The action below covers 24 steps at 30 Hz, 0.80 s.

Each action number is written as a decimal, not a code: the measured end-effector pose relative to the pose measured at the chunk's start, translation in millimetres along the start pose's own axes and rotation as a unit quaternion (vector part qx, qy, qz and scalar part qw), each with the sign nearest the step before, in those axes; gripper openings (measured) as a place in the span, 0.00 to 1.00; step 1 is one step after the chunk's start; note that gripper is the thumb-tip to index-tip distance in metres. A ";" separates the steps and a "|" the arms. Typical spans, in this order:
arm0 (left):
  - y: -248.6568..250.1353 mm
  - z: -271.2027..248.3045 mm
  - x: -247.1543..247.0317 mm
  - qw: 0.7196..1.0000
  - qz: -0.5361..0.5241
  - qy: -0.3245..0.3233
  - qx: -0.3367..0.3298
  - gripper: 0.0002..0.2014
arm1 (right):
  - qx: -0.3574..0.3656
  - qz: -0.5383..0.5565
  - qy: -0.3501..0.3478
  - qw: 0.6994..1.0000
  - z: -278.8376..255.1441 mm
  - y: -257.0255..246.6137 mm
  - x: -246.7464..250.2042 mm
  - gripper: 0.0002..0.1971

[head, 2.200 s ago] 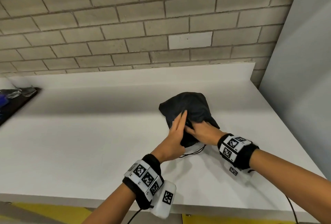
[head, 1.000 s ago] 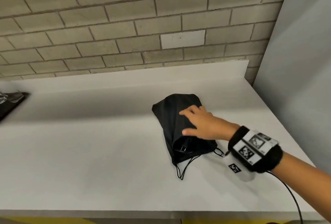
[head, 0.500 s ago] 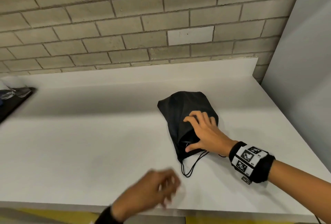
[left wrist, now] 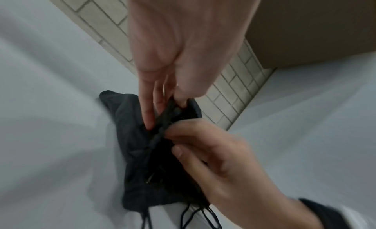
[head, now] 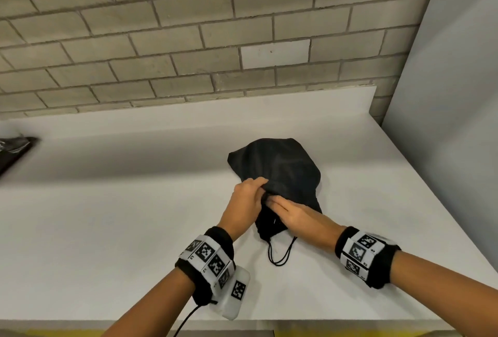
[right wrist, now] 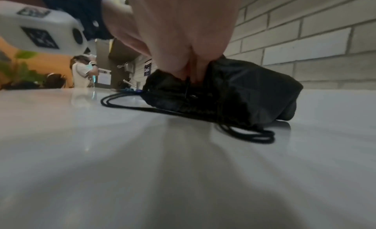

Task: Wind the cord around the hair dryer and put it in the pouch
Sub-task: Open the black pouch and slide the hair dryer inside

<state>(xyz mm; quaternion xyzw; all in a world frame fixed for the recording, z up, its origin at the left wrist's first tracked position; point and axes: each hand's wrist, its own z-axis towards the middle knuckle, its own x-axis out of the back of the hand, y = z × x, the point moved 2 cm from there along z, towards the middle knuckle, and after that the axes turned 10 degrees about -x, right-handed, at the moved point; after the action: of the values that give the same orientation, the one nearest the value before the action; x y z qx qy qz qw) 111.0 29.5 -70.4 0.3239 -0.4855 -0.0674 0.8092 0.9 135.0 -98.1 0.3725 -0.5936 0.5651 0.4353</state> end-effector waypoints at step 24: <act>15.9 -31.0 -48.4 0.932 0.018 -0.358 0.060 0.34 | -0.008 -0.272 -0.034 0.962 -68.8 42.4 39.5 0.27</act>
<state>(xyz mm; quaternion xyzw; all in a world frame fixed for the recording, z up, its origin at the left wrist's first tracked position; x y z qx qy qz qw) 108.3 76.7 -106.8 0.3174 -0.7520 -0.1352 0.5616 -45.7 209.0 -77.0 0.5349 -0.4890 0.4080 0.5552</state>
